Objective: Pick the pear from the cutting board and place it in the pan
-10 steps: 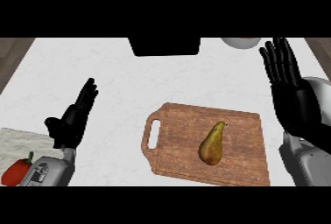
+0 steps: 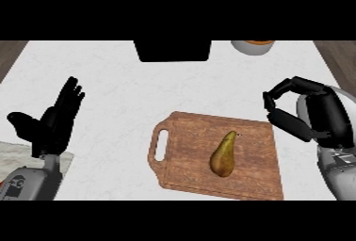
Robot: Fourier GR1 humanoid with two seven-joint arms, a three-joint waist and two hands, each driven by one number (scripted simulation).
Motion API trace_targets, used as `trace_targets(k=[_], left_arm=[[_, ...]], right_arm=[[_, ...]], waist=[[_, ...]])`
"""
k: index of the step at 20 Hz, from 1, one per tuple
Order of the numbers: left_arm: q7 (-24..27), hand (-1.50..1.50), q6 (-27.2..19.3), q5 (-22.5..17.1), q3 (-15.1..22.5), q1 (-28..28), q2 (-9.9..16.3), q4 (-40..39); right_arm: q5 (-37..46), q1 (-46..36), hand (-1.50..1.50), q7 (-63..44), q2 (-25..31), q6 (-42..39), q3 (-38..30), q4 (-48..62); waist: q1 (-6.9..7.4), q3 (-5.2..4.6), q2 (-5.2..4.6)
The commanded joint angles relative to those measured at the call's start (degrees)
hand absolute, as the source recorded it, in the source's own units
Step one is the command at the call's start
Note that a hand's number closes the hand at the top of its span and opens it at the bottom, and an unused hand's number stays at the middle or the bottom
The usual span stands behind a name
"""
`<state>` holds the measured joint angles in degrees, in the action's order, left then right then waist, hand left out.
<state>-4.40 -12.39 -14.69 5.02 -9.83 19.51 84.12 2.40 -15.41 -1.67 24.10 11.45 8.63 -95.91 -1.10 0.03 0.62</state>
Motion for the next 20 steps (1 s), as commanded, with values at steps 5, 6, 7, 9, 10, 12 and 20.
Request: trace_targets(k=[5,6,7,9,10,12,20], left_arm=[[-2.8,0.0,-1.0,-1.8,-2.2,1.1,-0.2,1.0],[-4.8,0.0,-0.9,-2.1,-2.0,1.2,0.5,4.4],[-5.7,0.0,0.4,-2.7,-2.6,0.7,1.4,5.1],[-6.1,0.0,-0.4,-1.4,-1.6,0.4,0.9,5.0],[-5.9,0.0,-0.8,-1.6,-1.7,2.3,0.4,6.8],[-5.4,0.0,-0.9,-0.4,-0.1,0.3,-1.7,5.8],[-5.4,0.0,0.1,-0.3,-0.4,0.2,-1.7,5.7]], right_arm=[[17.6,21.0,-1.5,-9.5,10.7,4.5,3.9,-19.4],[18.1,22.7,-1.5,-9.5,13.3,3.2,2.1,-21.0],[20.0,23.3,-1.5,-12.3,13.0,2.6,3.3,-22.8],[22.0,22.3,-1.5,-14.3,16.7,-2.0,4.1,-25.4],[21.9,23.7,-1.5,-16.6,18.2,-3.3,2.7,-29.7],[24.2,15.7,-1.5,-22.3,15.8,-6.6,5.9,-28.6],[24.7,-1.2,-1.5,-42.6,19.1,-26.5,13.8,-25.9]], waist=[[-2.24,-0.2,0.21],[-1.38,-0.12,0.17],[-0.44,-0.11,-0.1],[0.0,-0.12,-0.24],[0.1,-0.12,-0.17],[1.24,-0.1,-0.55],[2.82,-0.23,-0.8]])
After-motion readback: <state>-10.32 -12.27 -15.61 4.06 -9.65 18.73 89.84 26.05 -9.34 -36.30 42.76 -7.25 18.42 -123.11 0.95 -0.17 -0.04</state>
